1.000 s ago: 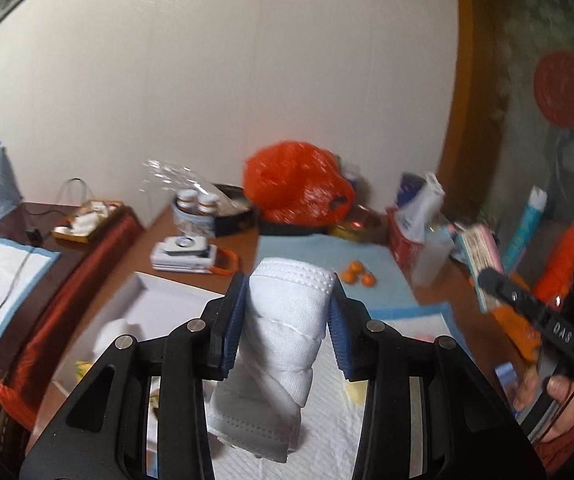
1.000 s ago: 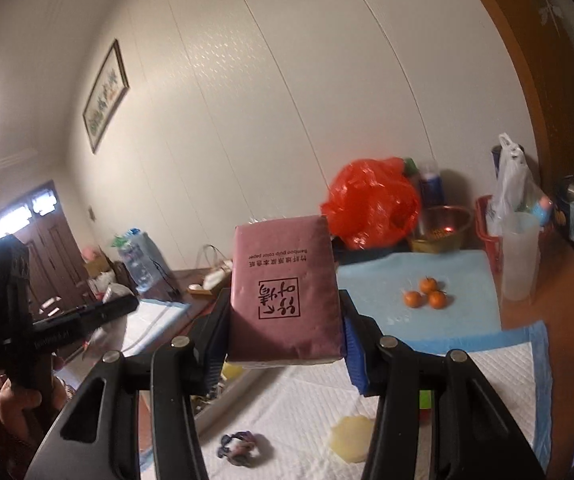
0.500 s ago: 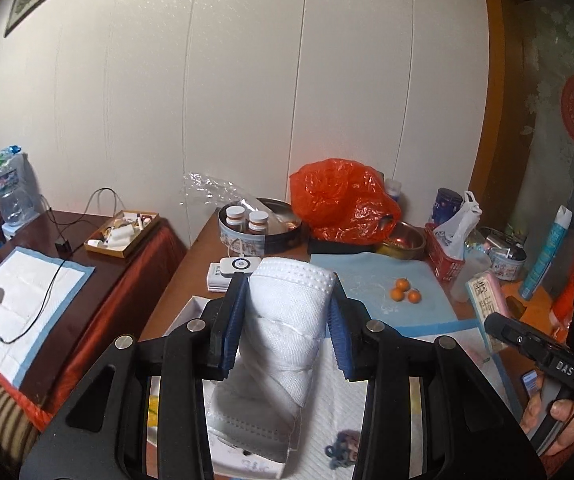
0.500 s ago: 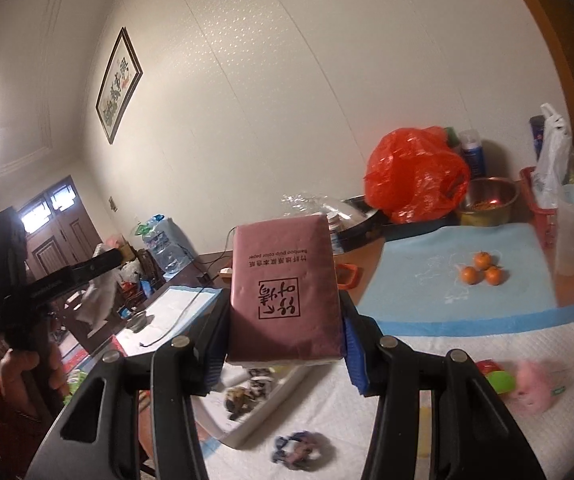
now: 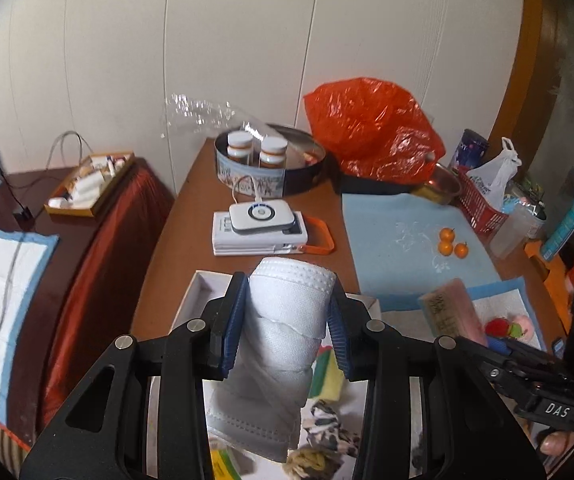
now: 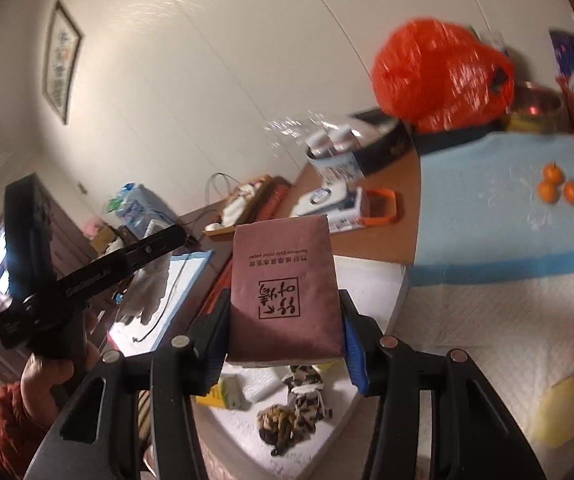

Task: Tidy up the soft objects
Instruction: 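Carry the towel and pink packet over the white tray and open both grippers, then move both grippers back over the pad toward the yellow foam disc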

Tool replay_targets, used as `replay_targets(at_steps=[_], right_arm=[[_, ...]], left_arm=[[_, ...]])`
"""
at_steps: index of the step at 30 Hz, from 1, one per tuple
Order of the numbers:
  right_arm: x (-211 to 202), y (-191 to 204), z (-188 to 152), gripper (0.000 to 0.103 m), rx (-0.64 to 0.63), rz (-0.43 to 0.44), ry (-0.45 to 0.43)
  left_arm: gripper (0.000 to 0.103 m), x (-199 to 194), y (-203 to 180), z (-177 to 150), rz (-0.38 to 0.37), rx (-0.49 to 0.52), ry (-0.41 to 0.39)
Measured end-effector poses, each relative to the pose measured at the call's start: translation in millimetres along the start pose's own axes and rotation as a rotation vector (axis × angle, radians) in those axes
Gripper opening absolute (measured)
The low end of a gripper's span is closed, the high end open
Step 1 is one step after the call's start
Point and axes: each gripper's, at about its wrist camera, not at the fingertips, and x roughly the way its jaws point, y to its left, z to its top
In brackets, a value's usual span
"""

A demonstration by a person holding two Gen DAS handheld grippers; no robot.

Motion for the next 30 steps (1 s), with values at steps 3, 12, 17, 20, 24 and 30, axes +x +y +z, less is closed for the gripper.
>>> replay_targets(at_steps=[3, 12, 17, 20, 24, 30], right_arm=[[33, -7, -2, 0.049, 0.070, -0.006, 0.034], [110, -16, -15, 0.050, 0.141, -0.074, 0.098], [134, -13, -17, 0.088, 0.172, -0.047, 0.111], [122, -16, -22, 0.103, 0.192, -0.066, 0.046], [90, -17, -24, 0.103, 0.211, -0.054, -0.041], [19, -17, -36, 0.103, 0.168, -0.063, -0.189]], left_arm=[[0.038, 33, 18, -8, -0.055, -0.063, 0.058], [0.038, 94, 53, -33, -0.106, -0.207, 0.170], [0.099, 95, 70, -41, -0.082, -0.254, 0.157], [0.103, 86, 77, -42, -0.059, -0.264, 0.124], [0.103, 55, 76, -46, -0.074, -0.287, 0.042], [0.103, 5, 37, -60, -0.120, -0.230, -0.068]])
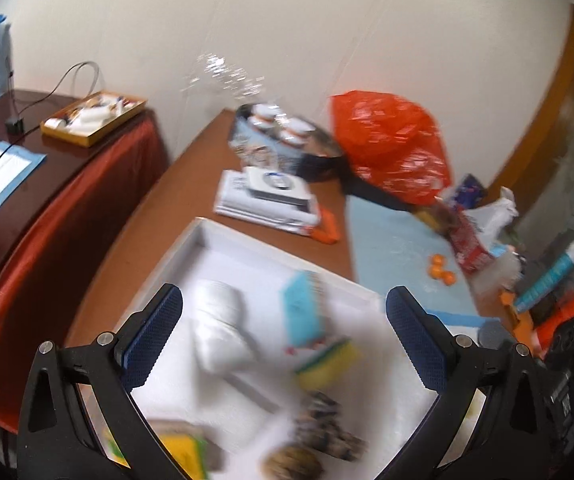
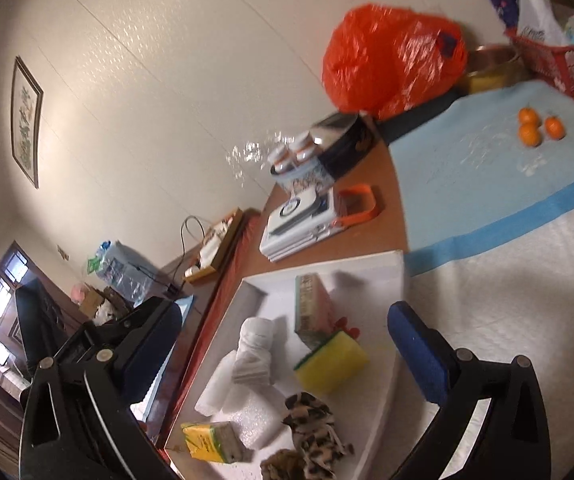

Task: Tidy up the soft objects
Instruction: 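Move both grippers back over the pad toward the yellow foam disc, then grasp the yellow foam disc with the left gripper while the right grasps the pink plush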

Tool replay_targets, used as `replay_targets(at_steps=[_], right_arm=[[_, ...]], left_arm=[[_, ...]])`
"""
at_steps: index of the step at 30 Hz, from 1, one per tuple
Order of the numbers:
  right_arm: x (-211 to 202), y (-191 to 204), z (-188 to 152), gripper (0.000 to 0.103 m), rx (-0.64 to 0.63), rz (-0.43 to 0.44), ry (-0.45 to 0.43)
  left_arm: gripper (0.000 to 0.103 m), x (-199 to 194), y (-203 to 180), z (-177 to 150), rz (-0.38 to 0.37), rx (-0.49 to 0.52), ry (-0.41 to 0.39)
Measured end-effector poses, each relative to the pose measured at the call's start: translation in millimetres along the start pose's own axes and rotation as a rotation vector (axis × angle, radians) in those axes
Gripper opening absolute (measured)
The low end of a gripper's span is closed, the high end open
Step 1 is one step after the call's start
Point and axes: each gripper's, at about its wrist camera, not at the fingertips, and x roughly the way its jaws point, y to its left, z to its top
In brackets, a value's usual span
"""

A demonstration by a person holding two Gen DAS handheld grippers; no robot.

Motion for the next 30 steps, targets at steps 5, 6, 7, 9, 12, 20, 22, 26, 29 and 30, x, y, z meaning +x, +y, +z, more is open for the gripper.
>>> replay_targets(at_steps=[5, 6, 7, 9, 12, 20, 22, 26, 29, 30], right_arm=[[-50, -27, 12, 0.103, 0.012, -0.032, -0.093], [-60, -35, 14, 0.103, 0.015, -0.039, -0.111], [-72, -45, 16, 0.103, 0.020, -0.050, -0.131], [-102, -74, 22, 0.103, 0.044, -0.076, -0.173], [-139, -118, 29, 0.103, 0.086, -0.149, -0.218], [-206, -239, 40, 0.103, 0.263, -0.340, -0.241], [-213, -253, 42, 0.103, 0.268, -0.354, -0.231], [-229, -276, 47, 0.103, 0.265, -0.353, -0.216], [-232, -287, 55, 0.103, 0.243, -0.365, -0.188], [-231, -291, 57, 0.103, 0.232, -0.376, -0.173]], left_arm=[[0.103, -5, -54, -25, -0.084, 0.065, 0.019], [0.103, -1, -67, -32, -0.097, 0.081, 0.040], [0.103, 1, -77, -37, -0.101, 0.093, 0.050], [0.103, 8, -98, -50, -0.095, 0.124, 0.065], [0.103, 24, -133, -75, -0.102, 0.147, 0.129], [0.103, 90, -242, -155, -0.146, 0.262, 0.331], [0.103, 105, -269, -173, -0.137, 0.313, 0.359], [0.103, 135, -293, -191, -0.082, 0.350, 0.385], [0.103, 152, -305, -200, -0.051, 0.363, 0.404], [0.103, 158, -308, -203, -0.037, 0.376, 0.408]])
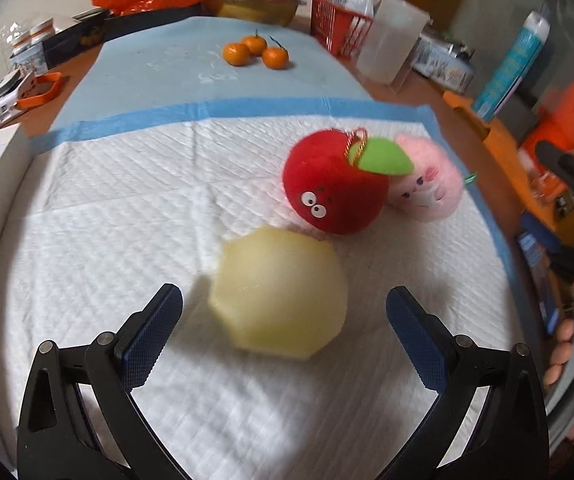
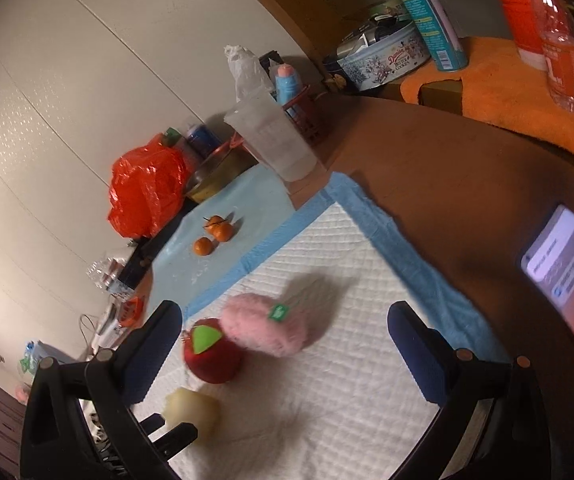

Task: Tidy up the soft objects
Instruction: 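Grasp the yellow foam disc with the left gripper while the right grasps the pink plush, then carry the foam disc and pink plush over the white tray and release both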

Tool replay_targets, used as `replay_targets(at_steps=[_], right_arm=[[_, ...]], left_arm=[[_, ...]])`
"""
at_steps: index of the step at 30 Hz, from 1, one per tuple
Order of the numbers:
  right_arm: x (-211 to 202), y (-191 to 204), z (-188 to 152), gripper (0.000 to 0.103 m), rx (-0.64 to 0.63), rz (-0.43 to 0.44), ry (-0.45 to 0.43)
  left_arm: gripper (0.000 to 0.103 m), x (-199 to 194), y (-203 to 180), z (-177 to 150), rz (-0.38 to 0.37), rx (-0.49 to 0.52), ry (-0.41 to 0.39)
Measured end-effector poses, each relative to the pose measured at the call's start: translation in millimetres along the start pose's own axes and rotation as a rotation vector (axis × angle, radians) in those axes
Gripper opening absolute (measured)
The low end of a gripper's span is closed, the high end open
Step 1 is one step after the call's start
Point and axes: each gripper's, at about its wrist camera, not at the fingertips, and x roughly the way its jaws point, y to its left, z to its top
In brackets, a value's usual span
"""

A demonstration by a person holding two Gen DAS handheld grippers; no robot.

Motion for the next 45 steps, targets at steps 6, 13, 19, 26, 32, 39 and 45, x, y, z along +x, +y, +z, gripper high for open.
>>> replay_targets(at_steps=[6, 13, 19, 26, 32, 39, 45], right_arm=[[49, 5, 8, 0.103, -0.220, -0.081, 0.164], [80, 39, -7, 0.103, -0.449, -0.047, 0.220], [95, 53, -19, 0.052, -0.534, -0.001, 0.271], [51, 49, -5, 0.050, -0.427, 0.025, 0.154], [-30, 84, 4, 0.050, -0.372, 0.244, -0.022], [-67, 114, -3, 0.050, -0.375, 0.377, -0.062], [-67, 122, -12, 0.050, -0.362, 0.389, -0.044]], left_arm=[[0.095, 11, -2, 2, 0.076, 0.008, -0.004], [0.064, -1, 7, 1, 0.116, -0.006, -0.050], [0.064, -23, 14, -3, 0.121, -0.051, -0.102], [0.064, -68, 12, 2, 0.079, -0.093, -0.201], [0.064, -117, -5, 12, 0.095, -0.076, -0.308], [0.064, -183, -7, 11, 0.098, -0.068, -0.450], [0.064, -195, 1, 1, 0.093, -0.075, -0.453]])
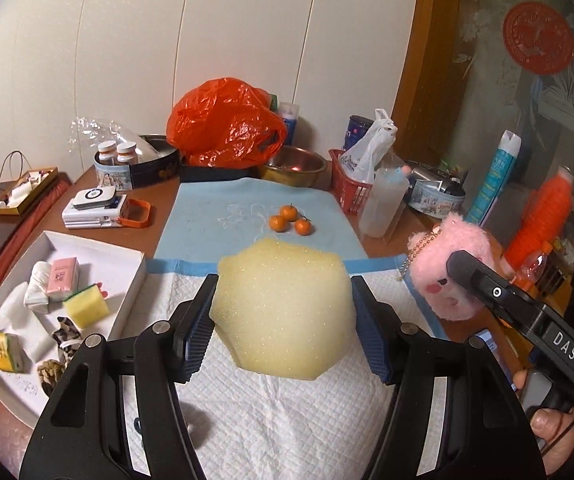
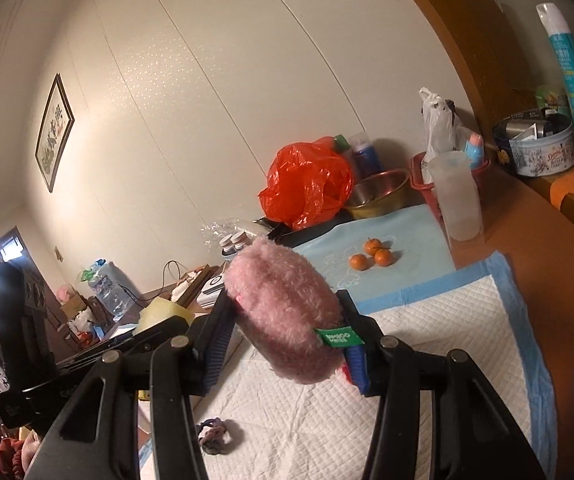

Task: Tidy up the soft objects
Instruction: 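Carry the foam disc and pink plush over the white tray and release both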

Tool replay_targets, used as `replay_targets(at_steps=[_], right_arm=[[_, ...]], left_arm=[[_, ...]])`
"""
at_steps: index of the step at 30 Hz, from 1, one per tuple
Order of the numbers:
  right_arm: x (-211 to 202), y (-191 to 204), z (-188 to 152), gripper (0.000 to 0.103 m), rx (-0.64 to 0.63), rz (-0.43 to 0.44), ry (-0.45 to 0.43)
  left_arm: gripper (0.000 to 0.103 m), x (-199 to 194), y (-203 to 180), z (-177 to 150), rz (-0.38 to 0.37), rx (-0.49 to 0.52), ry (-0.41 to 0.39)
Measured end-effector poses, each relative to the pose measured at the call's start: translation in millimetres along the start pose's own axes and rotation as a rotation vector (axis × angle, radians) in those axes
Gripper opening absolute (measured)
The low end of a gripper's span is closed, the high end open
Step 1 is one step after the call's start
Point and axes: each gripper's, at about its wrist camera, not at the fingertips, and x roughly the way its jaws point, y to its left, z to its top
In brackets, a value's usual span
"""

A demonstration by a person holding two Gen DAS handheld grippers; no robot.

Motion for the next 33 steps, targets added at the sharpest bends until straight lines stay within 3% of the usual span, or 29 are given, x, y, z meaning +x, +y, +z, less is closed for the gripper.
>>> replay_targets(at_steps=[19, 33], right_arm=[[8, 19, -9, 0.050, -0.017, 0.005, 0.008], [28, 57, -21, 0.050, -0.038, 0.022, 0.037]], left_arm=[[0.064, -9, 21, -3, 0.000, 0.005, 0.002], [0.064, -38, 74, -3, 0.038, -0.019, -0.032]])
